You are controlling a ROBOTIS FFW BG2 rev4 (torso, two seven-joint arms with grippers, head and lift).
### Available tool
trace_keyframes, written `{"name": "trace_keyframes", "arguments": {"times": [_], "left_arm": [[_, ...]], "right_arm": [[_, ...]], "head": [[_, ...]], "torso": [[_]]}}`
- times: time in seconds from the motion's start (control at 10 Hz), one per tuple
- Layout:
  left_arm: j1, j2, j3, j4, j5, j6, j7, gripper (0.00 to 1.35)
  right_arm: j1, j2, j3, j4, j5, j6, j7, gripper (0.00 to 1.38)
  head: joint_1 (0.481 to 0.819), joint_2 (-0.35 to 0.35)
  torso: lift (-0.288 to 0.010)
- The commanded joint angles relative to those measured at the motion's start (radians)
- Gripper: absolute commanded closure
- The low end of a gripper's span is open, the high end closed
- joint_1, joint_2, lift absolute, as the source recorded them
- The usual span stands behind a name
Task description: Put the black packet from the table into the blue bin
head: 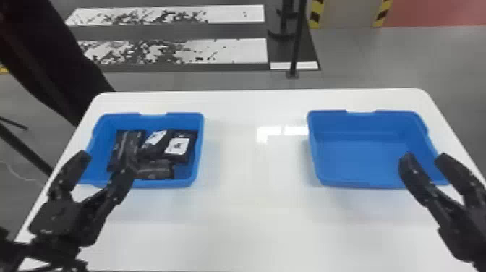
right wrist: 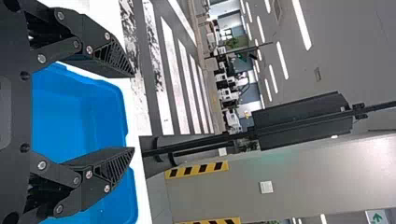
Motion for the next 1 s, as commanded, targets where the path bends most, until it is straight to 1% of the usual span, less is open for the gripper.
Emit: {"name": "trace_keyframes", "arguments": {"times": [0.0, 0.5, 0.9], "left_arm": [[0.001, 0.000, 0.000, 0.000, 0.002, 0.005, -0.001, 0.18], [0.001, 0.000, 0.002, 0.000, -0.006, -0.005, 0.005, 0.19], [0.003, -0.003, 0.002, 0.000, 0.008, 0.000, 0.012, 0.19]], "right_arm": [[0.000, 0.001, 0.000, 0.000, -0.001, 0.000, 0.000, 0.51], [0.000, 0.001, -0.002, -0.003, 0.005, 0.000, 0.000, 0.51], [0.008, 0.001, -0.002, -0.015, 0.017, 0.000, 0.000, 0.51]], "head": [[0.695, 0.042], [0.695, 0.043], [0.695, 0.047]], "torso": [[-0.110], [-0.110], [-0.110]]}}
